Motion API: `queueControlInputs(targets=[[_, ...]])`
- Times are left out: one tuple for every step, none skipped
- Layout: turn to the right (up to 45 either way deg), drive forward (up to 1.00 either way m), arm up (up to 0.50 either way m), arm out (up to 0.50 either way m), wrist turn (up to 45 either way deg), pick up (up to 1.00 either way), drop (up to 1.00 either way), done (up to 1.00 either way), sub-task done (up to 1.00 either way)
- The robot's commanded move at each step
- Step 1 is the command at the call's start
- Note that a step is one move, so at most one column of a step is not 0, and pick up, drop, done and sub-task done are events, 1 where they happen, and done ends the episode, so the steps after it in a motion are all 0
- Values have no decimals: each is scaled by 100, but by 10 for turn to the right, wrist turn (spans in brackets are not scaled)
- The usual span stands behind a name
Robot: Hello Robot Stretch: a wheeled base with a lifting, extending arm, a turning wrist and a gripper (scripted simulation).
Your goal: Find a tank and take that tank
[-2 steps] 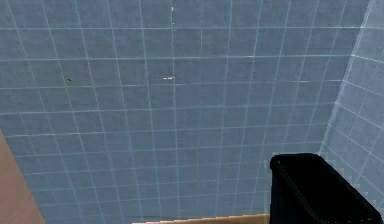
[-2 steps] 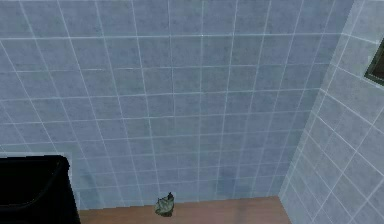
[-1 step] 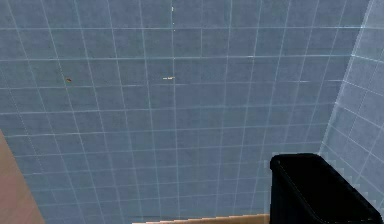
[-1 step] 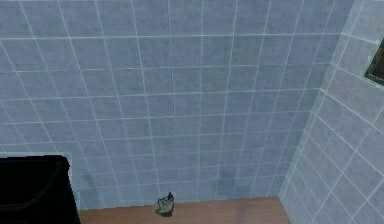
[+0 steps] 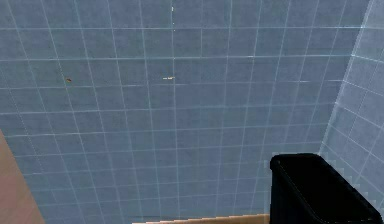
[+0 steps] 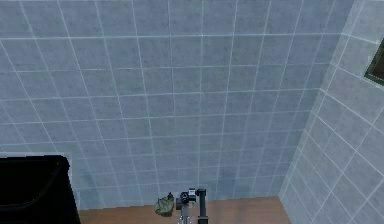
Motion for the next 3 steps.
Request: queueControlInputs(targets=[[0, 0, 0, 0, 450, 0, 0, 0, 0], [0, 0, 0, 0, 450, 0, 0, 0, 0], [0, 0, 0, 0, 360, 0, 0, 0, 0]])
